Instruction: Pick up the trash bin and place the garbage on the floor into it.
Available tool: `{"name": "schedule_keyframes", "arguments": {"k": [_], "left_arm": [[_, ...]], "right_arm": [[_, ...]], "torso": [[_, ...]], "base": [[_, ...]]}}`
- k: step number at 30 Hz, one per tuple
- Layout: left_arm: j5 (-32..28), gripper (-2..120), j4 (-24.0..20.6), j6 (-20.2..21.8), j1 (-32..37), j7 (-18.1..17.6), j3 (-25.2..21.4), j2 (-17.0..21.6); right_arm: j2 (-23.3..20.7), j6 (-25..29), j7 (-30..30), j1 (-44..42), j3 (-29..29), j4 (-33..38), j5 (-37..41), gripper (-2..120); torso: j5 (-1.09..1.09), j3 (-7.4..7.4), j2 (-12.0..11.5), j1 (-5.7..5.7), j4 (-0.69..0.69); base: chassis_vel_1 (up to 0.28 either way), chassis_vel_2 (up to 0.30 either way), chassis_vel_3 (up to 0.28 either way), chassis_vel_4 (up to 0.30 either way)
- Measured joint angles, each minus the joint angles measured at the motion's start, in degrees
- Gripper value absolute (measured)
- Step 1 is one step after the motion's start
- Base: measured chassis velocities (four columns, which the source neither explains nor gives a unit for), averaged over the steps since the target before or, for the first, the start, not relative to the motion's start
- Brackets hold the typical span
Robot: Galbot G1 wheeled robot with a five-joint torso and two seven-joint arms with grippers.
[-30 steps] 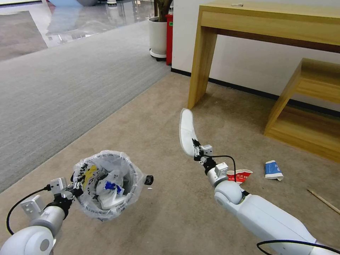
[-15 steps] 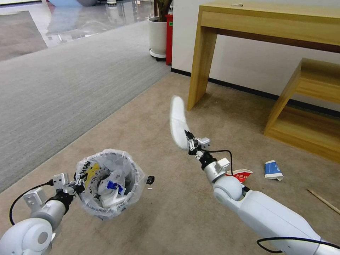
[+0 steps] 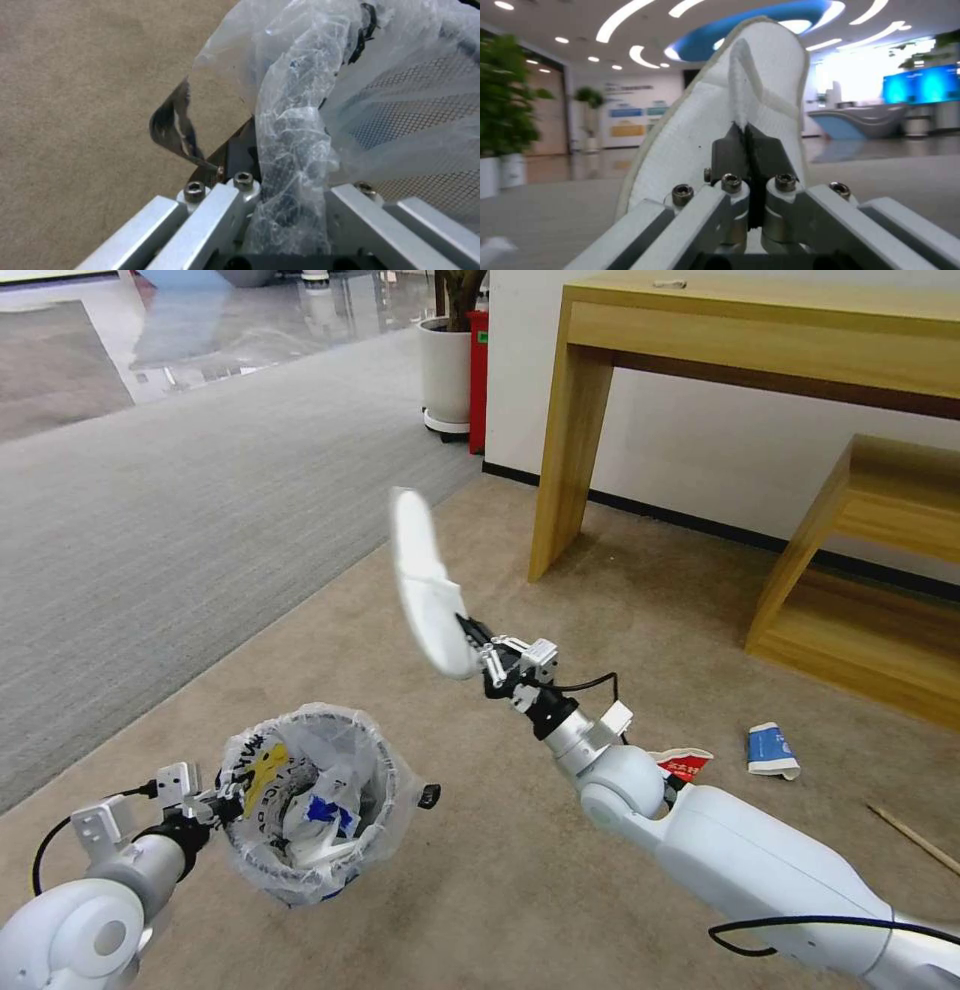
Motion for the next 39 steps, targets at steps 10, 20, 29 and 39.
{"name": "schedule_keyframes", "arguments": {"k": [10, 20, 29, 39], "left_arm": [[-1.67, 1, -2.16, 0.4, -0.13, -1.07, -0.67, 0.68], [-2.1, 1, -3.88, 0.42, 0.52, -1.22, -1.47, 0.6], [-2.53, 1, -4.93, 0.42, 0.84, -1.54, -1.65, 0.42], [-2.62, 1, -6.25, 0.42, 1.86, -1.59, -2.16, 0.23]], "right_arm": [[2.77, 0.76, -6.28, 12.14, -13.28, 1.5, 6.08, 0], [7.67, 1.67, -7.86, 17.01, -21.82, -1.7, 6.18, 0], [10.42, 2.41, -8.27, 17.02, -25.07, -4.85, 4.93, 0], [10.56, 3.25, -8.73, 15.98, -26.1, -7.61, 3.41, 0]], "torso": [[0.0, 0.0, 0.0, 0.0, 0.01], [0.0, 0.0, 0.0, 0.0, 0.02], [0.0, 0.0, 0.0, 0.0, 0.02], [0.01, -0.01, 0.0, 0.0, 0.02]], "base": [[0.0, 0.0, 0.0, 0.0], [0.0, 0.0, 0.0, 0.0], [0.0, 0.0, 0.0, 0.0], [0.0, 0.0, 0.0, 0.0]]}}
